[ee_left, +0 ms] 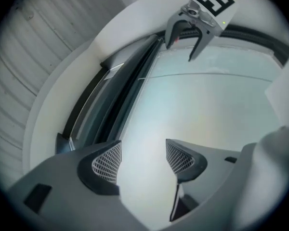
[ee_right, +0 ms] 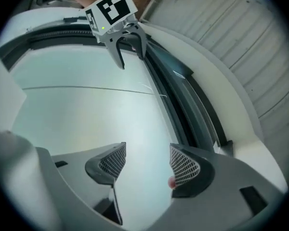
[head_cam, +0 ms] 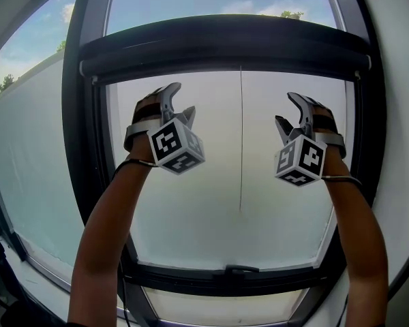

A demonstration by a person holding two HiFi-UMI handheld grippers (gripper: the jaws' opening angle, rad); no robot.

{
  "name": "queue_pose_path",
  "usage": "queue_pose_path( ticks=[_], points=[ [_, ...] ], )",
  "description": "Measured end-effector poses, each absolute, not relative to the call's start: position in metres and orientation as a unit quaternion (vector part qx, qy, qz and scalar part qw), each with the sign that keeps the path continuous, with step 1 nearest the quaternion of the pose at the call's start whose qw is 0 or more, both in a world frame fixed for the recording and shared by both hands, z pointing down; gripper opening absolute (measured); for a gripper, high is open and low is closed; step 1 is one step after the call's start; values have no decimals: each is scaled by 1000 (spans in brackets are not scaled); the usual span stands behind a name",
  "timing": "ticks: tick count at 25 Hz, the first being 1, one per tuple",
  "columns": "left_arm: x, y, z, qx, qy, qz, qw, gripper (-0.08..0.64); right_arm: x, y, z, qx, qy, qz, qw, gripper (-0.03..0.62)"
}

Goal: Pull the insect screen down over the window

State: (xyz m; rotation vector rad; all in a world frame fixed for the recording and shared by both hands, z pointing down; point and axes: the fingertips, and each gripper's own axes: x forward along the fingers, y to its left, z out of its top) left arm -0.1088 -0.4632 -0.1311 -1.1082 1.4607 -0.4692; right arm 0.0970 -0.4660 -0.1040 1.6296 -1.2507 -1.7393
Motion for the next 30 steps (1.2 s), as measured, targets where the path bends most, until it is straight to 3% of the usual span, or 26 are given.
queue_pose_path(
  ticks=[12, 19, 30],
  points=[
    [-136, -485, -179, -373, 652, -289, 593, 316, 122, -473, -178, 615, -349, -649, 280, 264],
    [-135, -494, -184, -365, 656, -294, 592, 319, 127, -491, -188, 607, -322, -647, 330, 264],
    [-135, -495, -174, -392, 633, -330, 580, 322, 125, -497, -178, 597, -360, -623, 354, 288]
  ],
)
